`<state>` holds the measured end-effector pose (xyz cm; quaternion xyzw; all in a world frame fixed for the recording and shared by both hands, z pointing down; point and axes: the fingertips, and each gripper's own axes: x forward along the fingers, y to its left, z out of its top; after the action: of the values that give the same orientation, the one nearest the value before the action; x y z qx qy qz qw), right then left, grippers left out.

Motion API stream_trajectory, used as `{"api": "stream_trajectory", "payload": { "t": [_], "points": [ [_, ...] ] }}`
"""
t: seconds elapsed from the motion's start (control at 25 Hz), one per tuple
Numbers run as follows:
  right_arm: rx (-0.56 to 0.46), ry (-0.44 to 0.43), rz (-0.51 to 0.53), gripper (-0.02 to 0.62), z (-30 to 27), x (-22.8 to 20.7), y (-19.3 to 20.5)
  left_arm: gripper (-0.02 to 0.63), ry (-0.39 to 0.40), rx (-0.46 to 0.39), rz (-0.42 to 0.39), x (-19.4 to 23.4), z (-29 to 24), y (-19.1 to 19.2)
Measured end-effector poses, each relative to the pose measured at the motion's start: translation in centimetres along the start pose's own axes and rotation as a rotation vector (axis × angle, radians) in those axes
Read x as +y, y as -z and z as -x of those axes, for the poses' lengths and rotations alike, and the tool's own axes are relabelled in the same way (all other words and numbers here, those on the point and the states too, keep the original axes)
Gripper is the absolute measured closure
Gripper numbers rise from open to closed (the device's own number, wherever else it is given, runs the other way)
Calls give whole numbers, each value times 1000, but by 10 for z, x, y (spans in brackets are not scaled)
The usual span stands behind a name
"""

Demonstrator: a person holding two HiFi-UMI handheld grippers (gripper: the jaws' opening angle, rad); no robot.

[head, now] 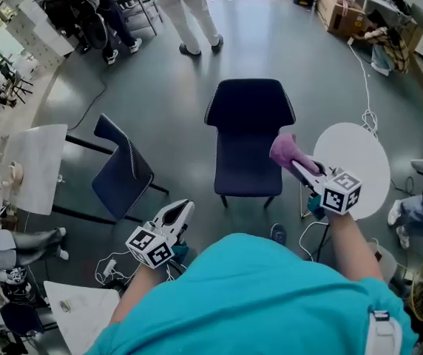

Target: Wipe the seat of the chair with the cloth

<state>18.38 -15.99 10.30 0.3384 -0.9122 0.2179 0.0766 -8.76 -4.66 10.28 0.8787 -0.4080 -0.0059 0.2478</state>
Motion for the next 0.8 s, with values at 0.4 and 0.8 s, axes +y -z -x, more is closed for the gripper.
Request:
{"api": "stream_trajectory", "payload": {
  "t": [0.4, 0.8],
  "points": [
    [126, 27, 128, 543, -119, -40, 60, 612, -11, 27, 11, 93, -17, 38],
    [235, -18, 422, 543, -368, -152, 248, 612, -107, -86, -4, 251, -78, 171]
  ]
}}
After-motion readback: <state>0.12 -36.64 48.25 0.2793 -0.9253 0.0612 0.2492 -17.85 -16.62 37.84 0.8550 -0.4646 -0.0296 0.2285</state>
